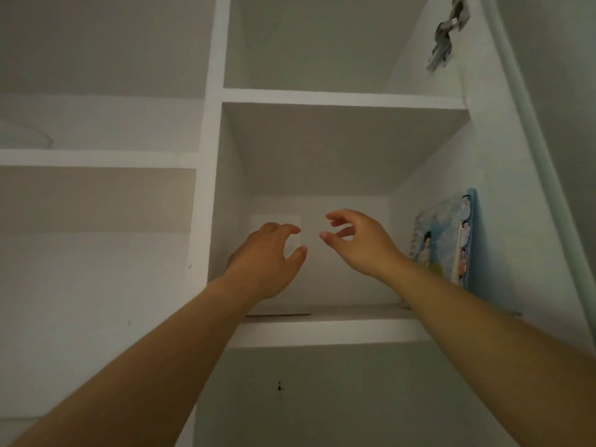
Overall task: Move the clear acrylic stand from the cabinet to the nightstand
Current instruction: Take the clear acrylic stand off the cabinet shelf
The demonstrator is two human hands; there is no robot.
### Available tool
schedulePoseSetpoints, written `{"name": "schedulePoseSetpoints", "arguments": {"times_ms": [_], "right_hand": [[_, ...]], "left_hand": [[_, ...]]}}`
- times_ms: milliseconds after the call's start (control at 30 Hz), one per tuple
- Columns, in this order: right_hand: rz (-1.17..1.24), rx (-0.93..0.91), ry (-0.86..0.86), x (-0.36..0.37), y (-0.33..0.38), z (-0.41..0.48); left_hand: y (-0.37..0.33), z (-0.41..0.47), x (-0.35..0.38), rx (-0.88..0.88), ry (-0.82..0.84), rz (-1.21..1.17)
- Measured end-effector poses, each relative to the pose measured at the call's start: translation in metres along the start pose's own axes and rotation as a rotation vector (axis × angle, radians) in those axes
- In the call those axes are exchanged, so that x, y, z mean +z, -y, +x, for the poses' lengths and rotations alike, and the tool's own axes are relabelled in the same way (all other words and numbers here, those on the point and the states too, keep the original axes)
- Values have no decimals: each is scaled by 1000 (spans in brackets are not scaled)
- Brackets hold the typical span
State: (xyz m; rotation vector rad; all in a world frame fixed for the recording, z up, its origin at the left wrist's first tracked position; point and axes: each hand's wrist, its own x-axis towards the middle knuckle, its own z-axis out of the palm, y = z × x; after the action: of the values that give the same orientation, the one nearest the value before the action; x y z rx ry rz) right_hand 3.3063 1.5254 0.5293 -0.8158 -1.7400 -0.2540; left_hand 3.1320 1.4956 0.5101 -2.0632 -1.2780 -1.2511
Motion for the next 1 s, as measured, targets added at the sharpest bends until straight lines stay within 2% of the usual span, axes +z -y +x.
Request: {"name": "schedulePoseSetpoints", "arguments": {"times_ms": [433,600,733,900,1000], "right_hand": [[13,-14,137,58,-19,78],[198,67,132,77,-24,89],[331,128,107,62,-23,86],[259,155,106,26,-29,76],[296,172,115,1,-31,67]], "left_hand": [[21,13,19,-91,-83,117],[18,13,20,-86,-88,73],[17,15,18,-76,-103,30],[18,15,20,-53,-83,-24],[18,17,23,-78,-49,-96]]}}
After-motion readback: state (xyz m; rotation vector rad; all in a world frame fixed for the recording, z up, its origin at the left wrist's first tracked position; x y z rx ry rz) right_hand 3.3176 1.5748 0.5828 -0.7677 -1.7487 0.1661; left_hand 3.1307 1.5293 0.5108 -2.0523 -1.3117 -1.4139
